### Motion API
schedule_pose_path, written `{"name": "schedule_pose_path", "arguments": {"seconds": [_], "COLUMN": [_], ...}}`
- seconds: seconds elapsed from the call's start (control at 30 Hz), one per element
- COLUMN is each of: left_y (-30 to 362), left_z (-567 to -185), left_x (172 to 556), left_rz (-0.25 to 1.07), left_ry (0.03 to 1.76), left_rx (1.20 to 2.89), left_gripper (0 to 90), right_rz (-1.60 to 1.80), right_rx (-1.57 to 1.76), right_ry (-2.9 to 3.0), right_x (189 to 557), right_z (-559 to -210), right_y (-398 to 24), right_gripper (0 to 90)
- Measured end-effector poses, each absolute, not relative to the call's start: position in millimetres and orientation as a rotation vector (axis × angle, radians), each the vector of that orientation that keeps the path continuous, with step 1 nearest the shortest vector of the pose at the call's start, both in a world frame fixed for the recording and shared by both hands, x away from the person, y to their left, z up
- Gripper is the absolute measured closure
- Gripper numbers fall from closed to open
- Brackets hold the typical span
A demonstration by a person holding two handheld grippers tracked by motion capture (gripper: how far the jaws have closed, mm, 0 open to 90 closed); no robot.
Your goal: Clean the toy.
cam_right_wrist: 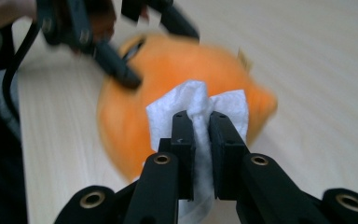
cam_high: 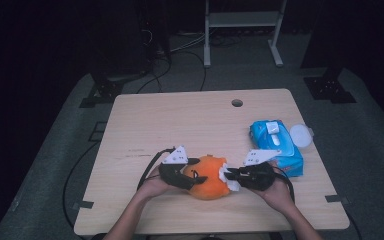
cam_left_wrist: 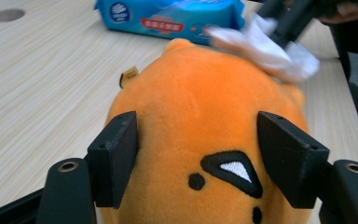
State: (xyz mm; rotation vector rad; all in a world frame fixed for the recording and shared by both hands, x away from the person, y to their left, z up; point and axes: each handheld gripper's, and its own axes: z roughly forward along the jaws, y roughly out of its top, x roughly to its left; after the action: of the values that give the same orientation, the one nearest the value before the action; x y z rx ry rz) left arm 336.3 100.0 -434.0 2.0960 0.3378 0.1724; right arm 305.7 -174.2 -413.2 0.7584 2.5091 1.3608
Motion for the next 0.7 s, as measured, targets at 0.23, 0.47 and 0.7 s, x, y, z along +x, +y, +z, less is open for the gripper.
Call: {"name": "schedule_pose_path", "arguments": {"seconds": [0.23,0.47,0.7], "left_y": [92.7,89.0,105.4], "left_z": [-433.3,-424.4,-425.4], "left_x": [333.4,330.2,337.9], "left_rz": [0.191,0.200,0.120], "left_ry": [0.328,0.289,0.363], "left_rx": [2.103,2.123,2.096], "left_gripper": [32.1,23.8,24.2], "right_rz": [1.350,1.357,1.279], "right_rx": [0.803,0.774,0.799], "right_ry": [2.488,2.489,2.467], "right_x": [312.0,310.3,309.6], "right_z": [-417.2,-415.4,-417.7], "right_y": [-174.7,-164.4,-180.0], "right_gripper": [80.6,80.8,80.8]}}
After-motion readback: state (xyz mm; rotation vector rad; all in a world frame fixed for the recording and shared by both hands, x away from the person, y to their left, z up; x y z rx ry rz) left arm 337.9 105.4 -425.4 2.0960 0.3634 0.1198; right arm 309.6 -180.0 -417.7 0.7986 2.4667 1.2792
